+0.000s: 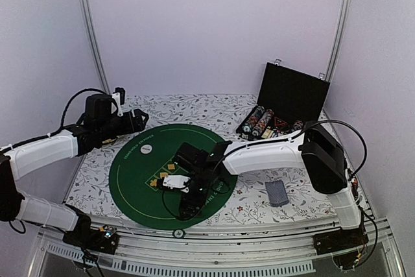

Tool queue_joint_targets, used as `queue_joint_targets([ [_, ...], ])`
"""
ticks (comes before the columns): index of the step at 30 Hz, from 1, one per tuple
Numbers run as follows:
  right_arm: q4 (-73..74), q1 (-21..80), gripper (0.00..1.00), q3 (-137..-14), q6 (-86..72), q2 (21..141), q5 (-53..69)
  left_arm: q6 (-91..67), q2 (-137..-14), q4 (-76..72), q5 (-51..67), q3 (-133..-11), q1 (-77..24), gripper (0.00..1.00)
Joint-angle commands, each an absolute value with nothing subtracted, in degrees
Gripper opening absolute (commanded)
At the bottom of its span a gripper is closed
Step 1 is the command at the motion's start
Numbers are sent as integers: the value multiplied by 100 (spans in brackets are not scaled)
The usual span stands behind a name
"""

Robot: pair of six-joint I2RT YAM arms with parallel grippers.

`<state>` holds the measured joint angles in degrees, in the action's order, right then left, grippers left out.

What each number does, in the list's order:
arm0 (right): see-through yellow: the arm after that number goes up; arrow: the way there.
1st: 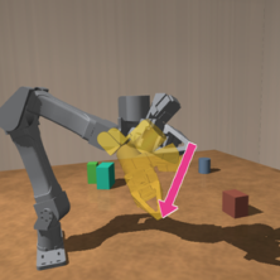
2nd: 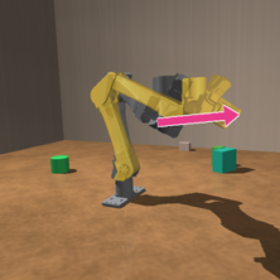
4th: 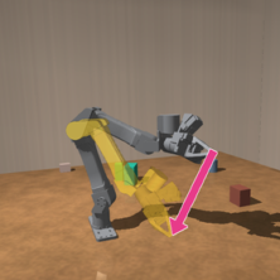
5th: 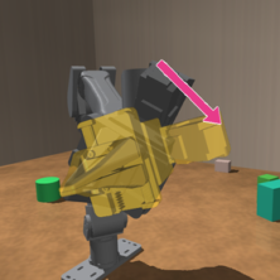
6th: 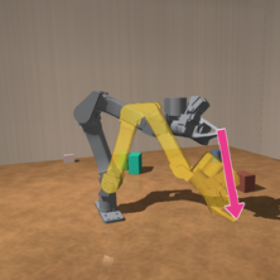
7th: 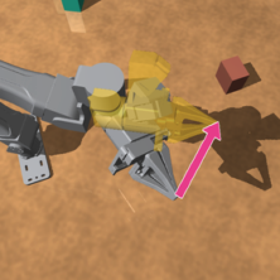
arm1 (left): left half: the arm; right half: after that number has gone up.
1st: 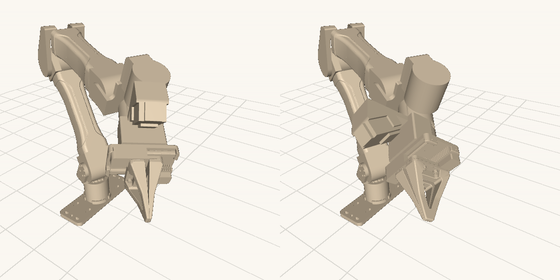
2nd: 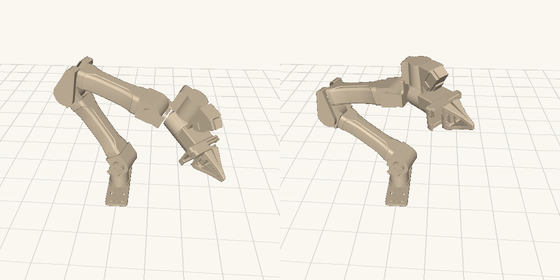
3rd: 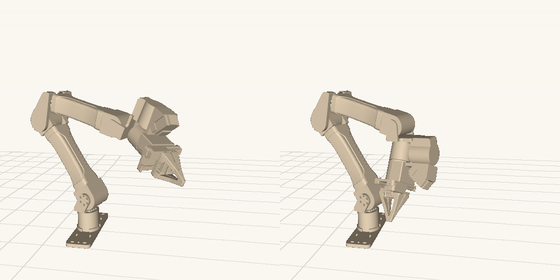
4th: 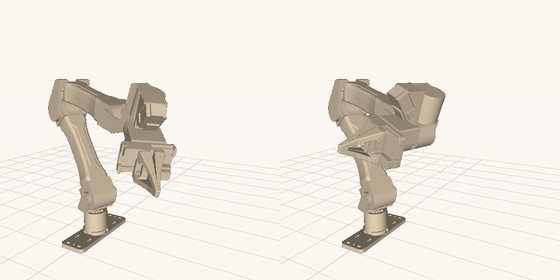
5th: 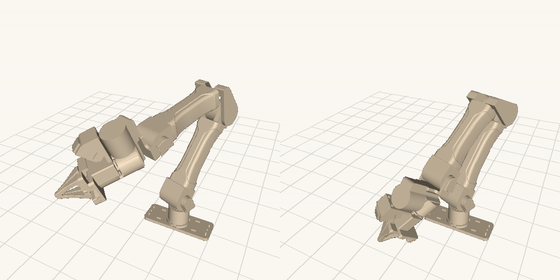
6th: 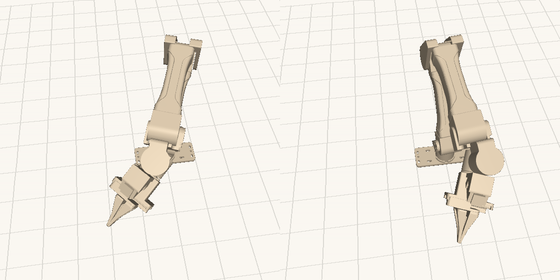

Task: Distribute texas hold em gaming equipment
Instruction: Place the big blind button in the big blind area, then pick up the pile of poker chips from the chip case.

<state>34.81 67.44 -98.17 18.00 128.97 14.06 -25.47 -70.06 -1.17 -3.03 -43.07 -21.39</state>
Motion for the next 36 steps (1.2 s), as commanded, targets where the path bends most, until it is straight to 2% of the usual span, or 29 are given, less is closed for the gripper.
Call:
queue_joint_targets([
  [1, 3335, 6776, 99, -9634, 1615, 12220, 1041, -2396, -6939, 177, 15, -4363, -2181, 88],
  [5, 3035, 6613, 99, -9386, 1449, 11272, 828, -2221, -6928, 395, 213, -4518, -2180, 88],
  [8, 2911, 6061, 99, -9067, 980, 10522, 1008, -2057, -6921, 517, 374, -4626, -2180, 88],
  [17, 3550, 3082, 99, -7904, -838, 9030, 885, -1923, -7086, 384, 525, -4585, -2190, 88],
  [21, 3698, 2258, 99, -7380, -979, 8610, 720, -2133, -7250, 170, 974, -4542, -2190, 87],
  [27, 3839, 1859, 100, -7357, -596, 8616, 681, -2223, -7212, 93, 1000, -4359, -2199, 87],
  [32, 3783, 1866, 82, -8237, 362, 9382, 1246, -2288, -7172, -227, 592, -4136, -2198, 87],
  [36, 3910, 1864, 76, -9214, 1061, 10336, 1509, -2414, -7361, -359, 508, -4247, -2207, 87],
])
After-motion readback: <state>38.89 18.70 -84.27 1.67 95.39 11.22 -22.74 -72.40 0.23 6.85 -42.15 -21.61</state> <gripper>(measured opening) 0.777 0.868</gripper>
